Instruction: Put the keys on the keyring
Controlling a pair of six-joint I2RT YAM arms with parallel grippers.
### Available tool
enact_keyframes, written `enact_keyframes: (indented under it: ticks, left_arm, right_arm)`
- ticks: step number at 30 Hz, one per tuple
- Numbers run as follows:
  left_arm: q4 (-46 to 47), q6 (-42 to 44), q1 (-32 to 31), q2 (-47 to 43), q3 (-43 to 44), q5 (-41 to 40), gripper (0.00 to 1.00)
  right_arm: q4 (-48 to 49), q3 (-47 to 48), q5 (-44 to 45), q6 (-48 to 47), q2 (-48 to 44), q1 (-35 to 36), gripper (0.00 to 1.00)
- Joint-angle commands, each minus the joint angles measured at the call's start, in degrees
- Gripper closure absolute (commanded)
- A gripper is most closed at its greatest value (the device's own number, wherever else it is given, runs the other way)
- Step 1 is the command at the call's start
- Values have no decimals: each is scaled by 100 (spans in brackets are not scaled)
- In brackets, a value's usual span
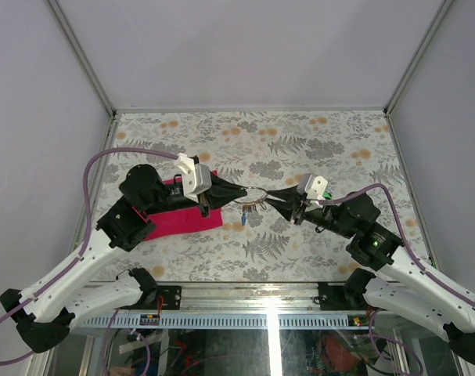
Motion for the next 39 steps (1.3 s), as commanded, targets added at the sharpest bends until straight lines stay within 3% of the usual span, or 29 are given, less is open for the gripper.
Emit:
enact_keyframes:
  ticks: [1, 10, 21, 39]
  left_arm:
    - [565, -209, 6, 10, 32, -15, 100]
    - [623, -304, 6, 52, 40, -115, 100]
    - [719, -389, 11, 13, 6, -407, 100]
    - [696, -382, 8, -4, -1, -532, 100]
  right_arm:
    - [648, 11, 179, 120, 117, 9, 71]
    - [939, -79, 80, 197, 219, 10, 67]
    - [394, -232, 137, 18, -40, 11, 65]
    - [501, -320, -296, 82, 26, 7, 63]
